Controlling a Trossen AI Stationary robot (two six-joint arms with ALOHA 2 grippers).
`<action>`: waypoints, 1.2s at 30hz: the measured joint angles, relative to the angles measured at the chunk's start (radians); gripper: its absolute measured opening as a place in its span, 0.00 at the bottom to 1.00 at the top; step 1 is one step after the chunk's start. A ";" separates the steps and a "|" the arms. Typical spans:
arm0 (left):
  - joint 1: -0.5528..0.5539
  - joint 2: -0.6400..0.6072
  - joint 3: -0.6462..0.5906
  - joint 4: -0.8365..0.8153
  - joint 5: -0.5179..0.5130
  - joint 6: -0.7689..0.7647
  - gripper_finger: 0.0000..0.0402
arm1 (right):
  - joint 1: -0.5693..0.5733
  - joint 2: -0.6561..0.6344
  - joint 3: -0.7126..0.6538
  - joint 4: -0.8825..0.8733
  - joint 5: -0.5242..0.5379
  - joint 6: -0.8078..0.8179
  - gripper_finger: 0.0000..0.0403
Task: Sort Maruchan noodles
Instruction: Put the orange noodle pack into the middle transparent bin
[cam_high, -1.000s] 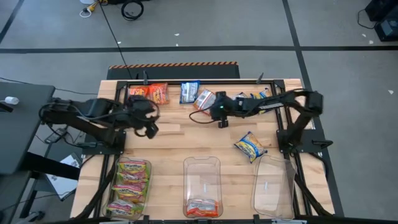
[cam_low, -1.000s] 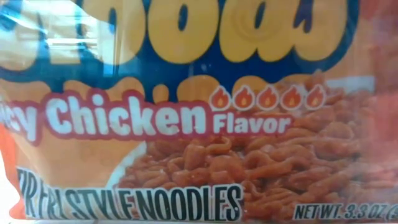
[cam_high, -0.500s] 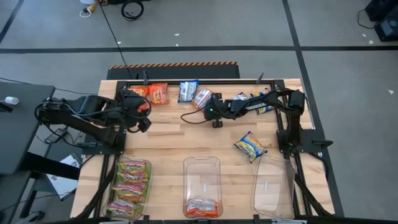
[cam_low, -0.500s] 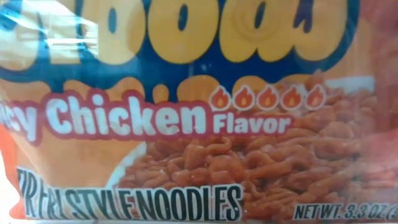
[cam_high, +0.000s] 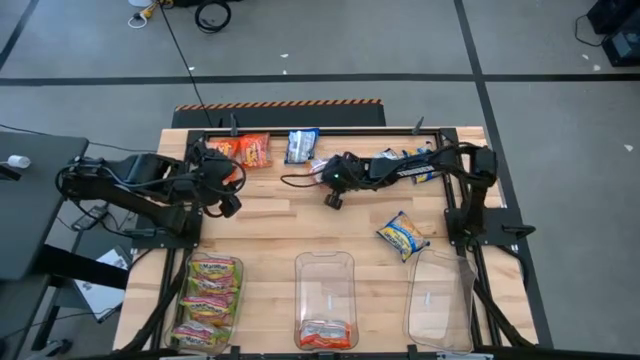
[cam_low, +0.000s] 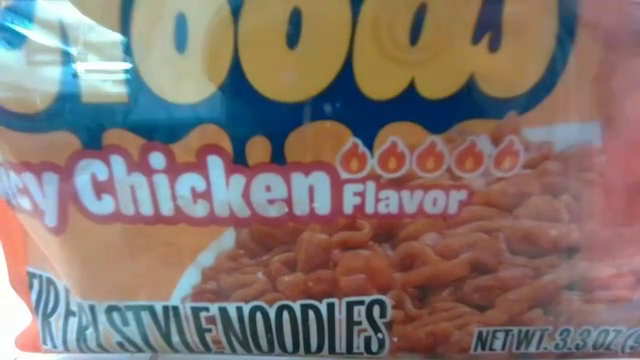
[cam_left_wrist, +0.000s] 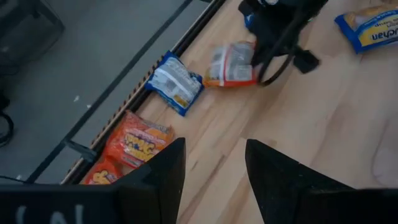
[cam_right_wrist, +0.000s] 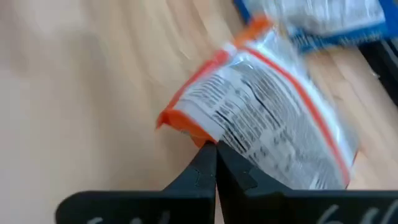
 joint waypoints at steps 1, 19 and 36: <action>0.001 0.002 0.000 0.005 -0.004 0.020 0.43 | 0.006 -0.015 0.028 -0.035 -0.021 0.043 0.02; 0.284 0.098 0.000 0.267 0.472 0.517 0.54 | -0.011 -0.077 0.255 -0.192 -0.354 0.477 0.01; 0.381 0.487 0.000 0.341 0.815 0.866 0.70 | 0.043 -0.077 0.255 -0.425 -0.238 0.329 0.01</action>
